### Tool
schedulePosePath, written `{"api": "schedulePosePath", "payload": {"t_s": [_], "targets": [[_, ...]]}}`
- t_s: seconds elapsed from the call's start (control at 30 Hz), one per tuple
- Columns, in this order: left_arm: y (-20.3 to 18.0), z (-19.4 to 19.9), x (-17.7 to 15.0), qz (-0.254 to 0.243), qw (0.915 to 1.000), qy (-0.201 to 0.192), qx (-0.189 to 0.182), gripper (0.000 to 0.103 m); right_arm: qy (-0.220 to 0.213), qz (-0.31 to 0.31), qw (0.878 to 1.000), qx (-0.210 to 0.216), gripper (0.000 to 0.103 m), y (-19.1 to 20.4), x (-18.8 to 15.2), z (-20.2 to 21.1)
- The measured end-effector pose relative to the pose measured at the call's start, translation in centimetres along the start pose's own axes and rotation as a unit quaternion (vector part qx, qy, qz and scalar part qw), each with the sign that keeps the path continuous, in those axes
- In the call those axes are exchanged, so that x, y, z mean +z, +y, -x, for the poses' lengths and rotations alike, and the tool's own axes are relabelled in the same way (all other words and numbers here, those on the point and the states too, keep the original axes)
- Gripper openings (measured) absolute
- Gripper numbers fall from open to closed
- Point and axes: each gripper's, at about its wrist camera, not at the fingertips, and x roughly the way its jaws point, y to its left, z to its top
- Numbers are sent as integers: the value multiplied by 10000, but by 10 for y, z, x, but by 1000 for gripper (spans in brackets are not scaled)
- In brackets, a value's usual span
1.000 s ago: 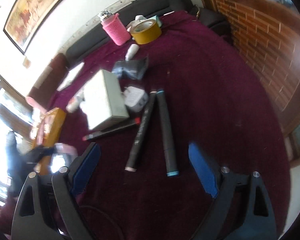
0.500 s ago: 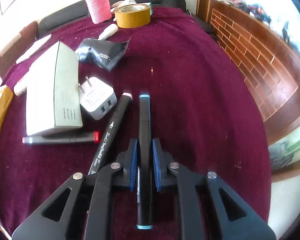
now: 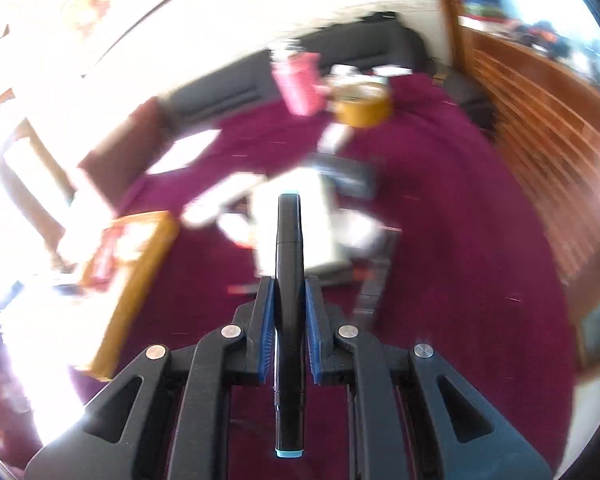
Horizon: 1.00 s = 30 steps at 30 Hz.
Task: Organize objects
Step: 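Carry the pencil case into the tray while the right gripper grasps a black marker, then release the pencil case in the tray while the right gripper drops the marker beside it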
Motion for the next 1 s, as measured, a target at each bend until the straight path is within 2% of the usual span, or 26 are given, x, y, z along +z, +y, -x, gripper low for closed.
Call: {"api": "schedulePosePath", "payload": {"t_s": [0.1, 0.23, 0.3, 0.4, 0.57, 0.63, 0.83, 1.0], "targets": [[23, 9, 1, 85, 9992, 159, 349, 66, 167, 234, 9976, 625, 12, 46, 8, -13], [51, 7, 0, 130, 9962, 564, 646, 66, 585, 291, 9858, 1545, 12, 107, 10, -48], [61, -4, -1, 120, 9942, 817, 683, 66, 832, 337, 9790, 1830, 12, 139, 8, -74], [74, -30, -1, 155, 9907, 1160, 688, 66, 1231, 408, 9709, 2015, 13, 181, 0, -117], [97, -81, 4, 527, 9842, 1613, 501, 66, 1721, 413, 9686, 1746, 13, 220, -16, -181], [103, -93, 12, 619, 9839, 1606, 472, 66, 1826, 430, 9696, 1573, 13, 229, -19, -200], [120, -128, 27, 865, 9803, 1695, 524, 65, 1828, 605, 9751, 1100, 13, 238, -12, -230], [141, -161, 16, 1427, 9689, 1966, 464, 65, 1696, 920, 9791, 639, 13, 249, -12, -240]]}}
